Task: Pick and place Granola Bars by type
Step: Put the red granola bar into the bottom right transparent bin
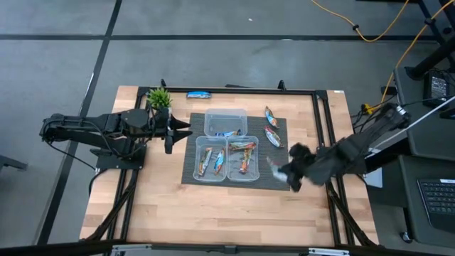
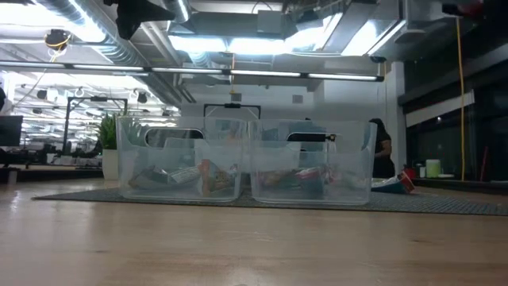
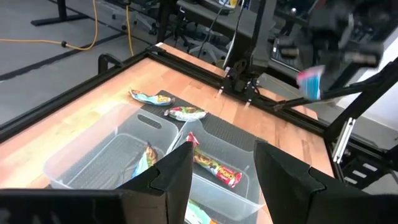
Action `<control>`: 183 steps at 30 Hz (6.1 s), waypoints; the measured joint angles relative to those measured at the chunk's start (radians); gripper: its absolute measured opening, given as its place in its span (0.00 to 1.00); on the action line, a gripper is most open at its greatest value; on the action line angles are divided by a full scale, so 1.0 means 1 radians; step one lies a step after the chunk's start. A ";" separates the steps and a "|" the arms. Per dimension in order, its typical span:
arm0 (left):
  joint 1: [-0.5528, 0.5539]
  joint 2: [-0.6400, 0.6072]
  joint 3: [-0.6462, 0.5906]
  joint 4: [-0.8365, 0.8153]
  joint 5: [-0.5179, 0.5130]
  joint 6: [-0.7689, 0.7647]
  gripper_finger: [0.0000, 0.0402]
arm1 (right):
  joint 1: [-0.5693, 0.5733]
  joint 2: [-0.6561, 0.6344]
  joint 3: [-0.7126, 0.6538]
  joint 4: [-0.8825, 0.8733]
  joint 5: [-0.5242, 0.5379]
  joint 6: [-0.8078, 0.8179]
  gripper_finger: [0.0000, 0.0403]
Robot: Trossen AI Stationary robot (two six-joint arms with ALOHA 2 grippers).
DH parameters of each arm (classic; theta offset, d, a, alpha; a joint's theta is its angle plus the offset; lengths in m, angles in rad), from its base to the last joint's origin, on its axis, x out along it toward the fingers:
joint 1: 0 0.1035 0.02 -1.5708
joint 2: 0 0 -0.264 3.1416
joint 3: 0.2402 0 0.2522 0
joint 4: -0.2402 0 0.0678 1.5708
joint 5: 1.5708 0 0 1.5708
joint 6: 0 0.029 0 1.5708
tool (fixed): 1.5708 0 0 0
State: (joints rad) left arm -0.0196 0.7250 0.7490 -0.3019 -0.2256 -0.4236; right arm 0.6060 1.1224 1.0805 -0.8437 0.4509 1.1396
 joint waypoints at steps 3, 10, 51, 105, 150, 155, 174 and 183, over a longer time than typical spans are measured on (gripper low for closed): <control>0.000 0.000 0.000 0.000 0.000 0.000 0.41 | -0.024 -0.097 0.001 0.012 0.033 -0.113 0.05; 0.000 0.000 0.000 0.000 0.000 0.000 0.41 | -0.062 -0.258 0.001 0.015 0.066 -0.337 0.04; 0.000 0.000 0.000 -0.018 -0.054 -0.062 0.41 | -0.681 0.307 0.003 0.277 -0.532 -0.969 0.05; 0.000 0.000 0.001 -0.069 -0.042 -0.026 0.41 | -0.701 0.234 0.153 -0.388 -0.023 -0.516 0.44; 0.000 0.000 0.001 -0.074 -0.152 -0.102 0.41 | -0.999 0.478 -0.264 0.235 -0.456 -0.808 0.92; 0.000 0.000 0.001 -0.074 -0.152 -0.114 0.41 | -0.999 0.505 -0.262 0.247 -0.464 -0.811 0.91; 0.000 0.000 0.001 -0.076 -0.195 -0.113 0.41 | -0.999 0.509 -0.262 0.256 -0.470 -0.813 0.29; 0.000 0.000 0.001 -0.076 -0.195 -0.113 0.41 | -0.999 0.502 -0.264 0.251 -0.474 -0.832 0.05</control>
State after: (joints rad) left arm -0.0197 0.7246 0.7498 -0.3782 -0.4210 -0.5369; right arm -0.3932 1.6240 0.8169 -0.5923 -0.0227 0.3080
